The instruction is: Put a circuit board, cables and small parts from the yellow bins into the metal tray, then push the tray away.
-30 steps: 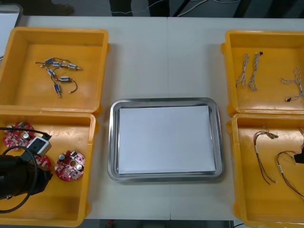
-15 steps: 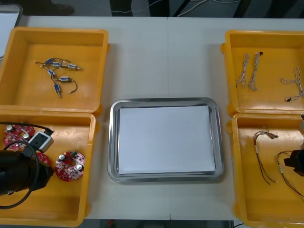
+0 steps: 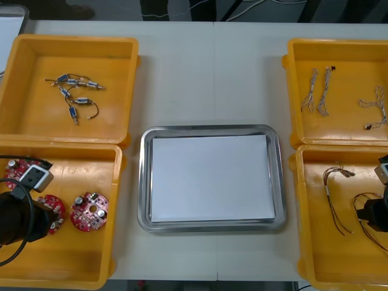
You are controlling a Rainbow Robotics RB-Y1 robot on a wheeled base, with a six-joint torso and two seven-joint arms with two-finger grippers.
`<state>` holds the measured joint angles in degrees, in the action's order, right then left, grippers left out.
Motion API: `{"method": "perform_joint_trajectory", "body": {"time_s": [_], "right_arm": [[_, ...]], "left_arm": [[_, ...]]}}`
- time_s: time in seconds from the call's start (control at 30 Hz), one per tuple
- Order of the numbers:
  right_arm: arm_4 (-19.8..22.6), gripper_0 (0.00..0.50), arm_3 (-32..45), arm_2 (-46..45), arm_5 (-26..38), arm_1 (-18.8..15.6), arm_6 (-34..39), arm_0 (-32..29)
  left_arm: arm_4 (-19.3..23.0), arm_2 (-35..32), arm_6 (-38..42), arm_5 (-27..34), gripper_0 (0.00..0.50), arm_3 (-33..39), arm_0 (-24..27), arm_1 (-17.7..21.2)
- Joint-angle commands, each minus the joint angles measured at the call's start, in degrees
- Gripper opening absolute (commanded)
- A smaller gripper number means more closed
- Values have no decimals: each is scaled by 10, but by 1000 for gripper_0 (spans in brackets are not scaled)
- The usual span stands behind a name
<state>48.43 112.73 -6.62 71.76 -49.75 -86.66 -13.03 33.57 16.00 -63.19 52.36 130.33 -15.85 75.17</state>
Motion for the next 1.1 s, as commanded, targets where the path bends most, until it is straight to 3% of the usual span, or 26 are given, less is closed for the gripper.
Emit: {"method": "perform_joint_trajectory", "body": {"time_s": [0.03,0.2,0.6,1.1], "right_arm": [[-16,500,0,18,-21,-1,-4,-15],[-26,500,-1,21,-25,16,3,-14],[-54,500,-1,23,-27,53,6,-15],[-54,500,-1,25,-40,57,4,-27]], "left_arm": [[5,-40,-87,-27,477,19,-60,29],[-7,-56,-100,-52,477,19,-101,33],[-32,-55,-120,-93,477,13,-133,50],[-58,20,-128,-149,477,-38,-88,53]]}}
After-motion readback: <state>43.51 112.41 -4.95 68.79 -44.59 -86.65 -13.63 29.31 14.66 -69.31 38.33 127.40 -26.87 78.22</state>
